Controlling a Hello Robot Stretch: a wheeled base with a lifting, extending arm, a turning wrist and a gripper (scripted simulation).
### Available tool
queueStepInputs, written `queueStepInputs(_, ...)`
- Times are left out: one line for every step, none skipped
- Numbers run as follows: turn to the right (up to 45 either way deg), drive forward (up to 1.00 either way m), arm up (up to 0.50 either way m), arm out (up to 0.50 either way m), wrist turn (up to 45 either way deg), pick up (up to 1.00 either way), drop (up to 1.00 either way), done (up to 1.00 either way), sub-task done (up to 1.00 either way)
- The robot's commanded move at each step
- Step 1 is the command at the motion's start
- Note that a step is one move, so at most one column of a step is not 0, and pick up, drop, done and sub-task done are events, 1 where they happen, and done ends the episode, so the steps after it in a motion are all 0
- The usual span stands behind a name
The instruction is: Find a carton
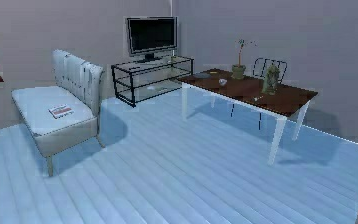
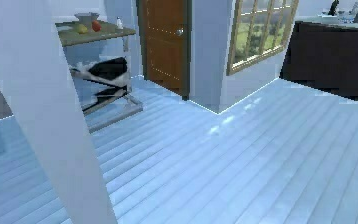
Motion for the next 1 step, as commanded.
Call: queueStepInputs(9.0, 0.0, 0.0, 0.0, 0.0, 0.0, 0.0, 0.0, 0.0)
